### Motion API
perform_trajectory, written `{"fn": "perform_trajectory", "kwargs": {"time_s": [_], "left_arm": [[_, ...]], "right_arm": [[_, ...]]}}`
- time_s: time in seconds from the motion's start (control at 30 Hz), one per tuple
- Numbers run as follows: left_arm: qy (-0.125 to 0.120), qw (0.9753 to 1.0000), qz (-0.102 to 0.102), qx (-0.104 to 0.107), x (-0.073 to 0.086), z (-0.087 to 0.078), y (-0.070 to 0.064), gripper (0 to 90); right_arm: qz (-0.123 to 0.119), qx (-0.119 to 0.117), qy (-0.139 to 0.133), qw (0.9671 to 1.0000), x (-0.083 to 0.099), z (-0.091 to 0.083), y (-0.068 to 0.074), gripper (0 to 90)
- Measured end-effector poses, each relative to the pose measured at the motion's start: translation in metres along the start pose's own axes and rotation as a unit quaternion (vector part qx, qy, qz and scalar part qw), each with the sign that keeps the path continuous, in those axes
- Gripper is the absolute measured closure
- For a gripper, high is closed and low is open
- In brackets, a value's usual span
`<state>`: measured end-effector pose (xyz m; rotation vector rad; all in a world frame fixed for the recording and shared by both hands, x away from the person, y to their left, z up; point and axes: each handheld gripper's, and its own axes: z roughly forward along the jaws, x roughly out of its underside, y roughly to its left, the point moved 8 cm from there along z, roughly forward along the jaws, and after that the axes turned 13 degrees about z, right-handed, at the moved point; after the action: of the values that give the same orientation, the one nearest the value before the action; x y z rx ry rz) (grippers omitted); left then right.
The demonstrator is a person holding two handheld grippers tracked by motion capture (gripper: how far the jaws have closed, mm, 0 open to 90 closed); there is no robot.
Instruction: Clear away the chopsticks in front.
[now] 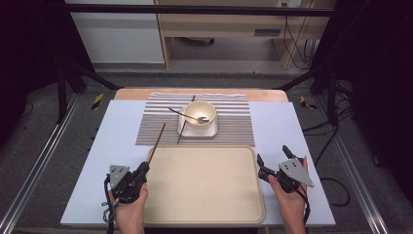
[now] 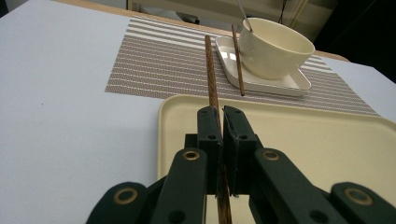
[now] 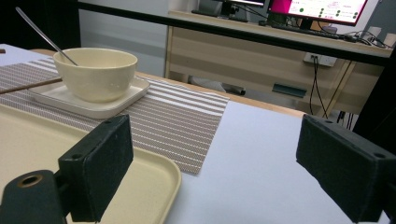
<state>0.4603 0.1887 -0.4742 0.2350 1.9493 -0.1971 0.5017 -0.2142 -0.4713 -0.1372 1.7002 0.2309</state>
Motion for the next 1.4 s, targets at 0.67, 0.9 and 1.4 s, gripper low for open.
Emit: {"fn": "perform_trajectory", "kwargs": {"time_s": [0.67, 0.9, 1.4], "left_arm": [[-0.020, 0.9997, -0.012, -0.007, 0.003, -0.011, 0.001, 85.9], [-0.032, 0.9993, -0.015, -0.012, 0.004, -0.022, -0.004, 85.9], [-0.030, 0.9993, 0.003, -0.023, 0.022, -0.035, -0.022, 85.9]], "right_arm": [[-0.017, -0.013, 0.026, 0.9994, 0.008, 0.006, 0.011, 10.5], [-0.015, -0.013, 0.021, 0.9996, 0.005, 0.004, 0.011, 10.5], [-0.012, -0.020, 0.028, 0.9993, 0.009, 0.006, 0.014, 10.1]]}}
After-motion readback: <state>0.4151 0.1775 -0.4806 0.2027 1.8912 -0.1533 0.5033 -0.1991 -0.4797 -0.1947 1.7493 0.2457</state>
